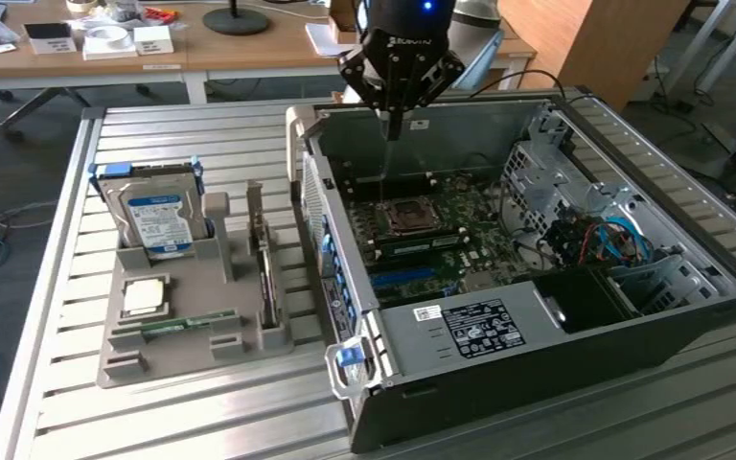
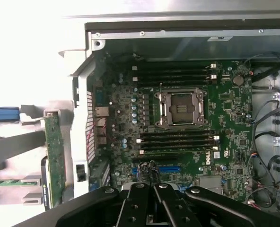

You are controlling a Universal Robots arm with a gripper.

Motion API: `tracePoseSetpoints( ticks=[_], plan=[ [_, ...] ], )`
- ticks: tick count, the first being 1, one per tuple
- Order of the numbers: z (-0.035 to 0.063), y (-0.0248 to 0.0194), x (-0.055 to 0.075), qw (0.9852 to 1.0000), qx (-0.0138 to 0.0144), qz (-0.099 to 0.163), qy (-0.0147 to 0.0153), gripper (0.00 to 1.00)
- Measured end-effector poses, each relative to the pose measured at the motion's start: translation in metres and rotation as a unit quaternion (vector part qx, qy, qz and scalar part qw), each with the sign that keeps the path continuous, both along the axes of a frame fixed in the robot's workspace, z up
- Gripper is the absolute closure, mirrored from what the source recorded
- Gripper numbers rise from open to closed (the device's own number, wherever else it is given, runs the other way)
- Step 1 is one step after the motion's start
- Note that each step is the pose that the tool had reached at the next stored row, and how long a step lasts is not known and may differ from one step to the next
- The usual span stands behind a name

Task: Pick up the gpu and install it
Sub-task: 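Reach for the gpu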

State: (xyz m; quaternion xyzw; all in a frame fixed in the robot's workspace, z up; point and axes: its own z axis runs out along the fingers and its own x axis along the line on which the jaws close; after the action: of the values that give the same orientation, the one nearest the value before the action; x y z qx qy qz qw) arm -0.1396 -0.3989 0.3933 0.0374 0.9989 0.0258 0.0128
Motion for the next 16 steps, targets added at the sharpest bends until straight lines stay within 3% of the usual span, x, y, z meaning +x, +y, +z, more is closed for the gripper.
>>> tracePoseSetpoints(
  ticks=[7,16],
  plan=[
    [0.0,0.0,-0.01,1.0,0.0028,0.0,-0.0005,0.89],
    [0.0,0.0,-0.023,1.0,0.0041,0.0,-0.0008,0.89]
  ],
)
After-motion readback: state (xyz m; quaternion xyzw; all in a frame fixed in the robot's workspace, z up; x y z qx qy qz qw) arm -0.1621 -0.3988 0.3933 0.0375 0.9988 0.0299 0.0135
